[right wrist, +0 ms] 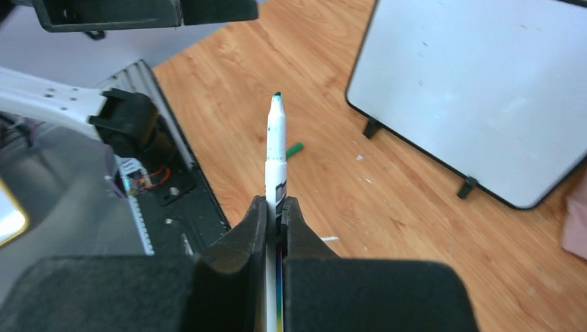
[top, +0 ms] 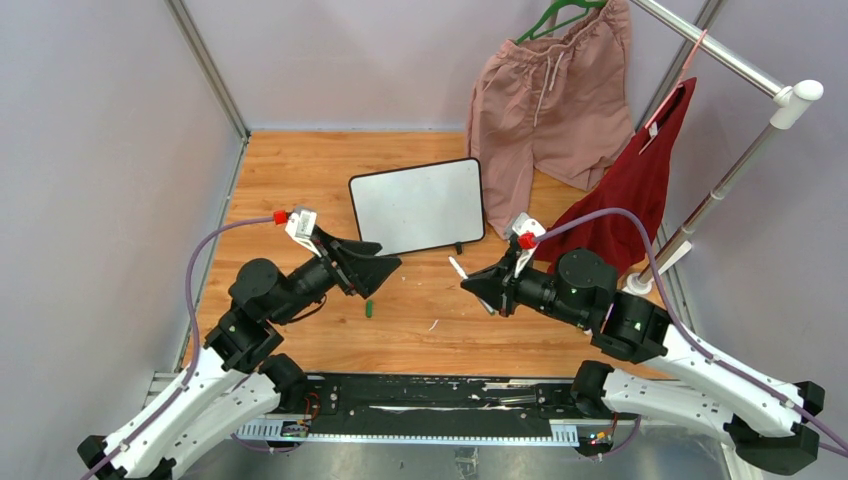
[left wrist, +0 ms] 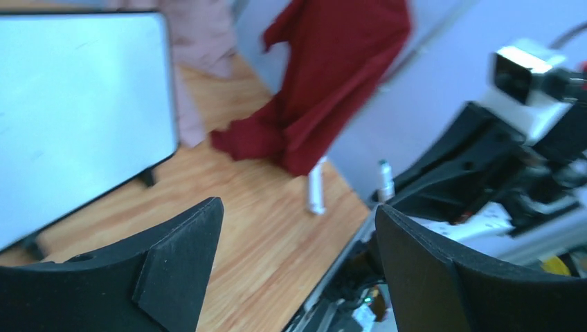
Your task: Write a sentence on the whiteboard
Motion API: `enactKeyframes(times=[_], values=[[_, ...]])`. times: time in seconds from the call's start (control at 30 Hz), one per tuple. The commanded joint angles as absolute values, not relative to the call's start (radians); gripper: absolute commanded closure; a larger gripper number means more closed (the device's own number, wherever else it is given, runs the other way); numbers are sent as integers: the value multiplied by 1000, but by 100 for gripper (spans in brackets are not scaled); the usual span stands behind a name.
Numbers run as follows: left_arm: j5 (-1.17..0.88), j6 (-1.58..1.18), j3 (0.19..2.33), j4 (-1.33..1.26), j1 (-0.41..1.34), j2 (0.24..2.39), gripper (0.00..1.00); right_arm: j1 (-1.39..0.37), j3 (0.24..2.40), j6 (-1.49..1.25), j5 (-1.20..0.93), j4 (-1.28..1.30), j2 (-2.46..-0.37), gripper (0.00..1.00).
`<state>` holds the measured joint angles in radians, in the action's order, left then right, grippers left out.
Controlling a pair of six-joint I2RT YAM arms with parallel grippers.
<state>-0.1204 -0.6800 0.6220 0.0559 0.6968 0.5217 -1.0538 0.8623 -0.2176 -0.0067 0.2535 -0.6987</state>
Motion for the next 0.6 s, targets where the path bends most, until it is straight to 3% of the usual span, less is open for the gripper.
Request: enactKeyframes(times=[0.0, 0.57], values=[[-379, -717, 620, -206, 693, 545, 14, -1057, 918, -230, -194, 135, -713, 100], [-664, -739, 727, -270, 694, 641, 17, -1058, 975, -279, -452, -28, -834, 100]])
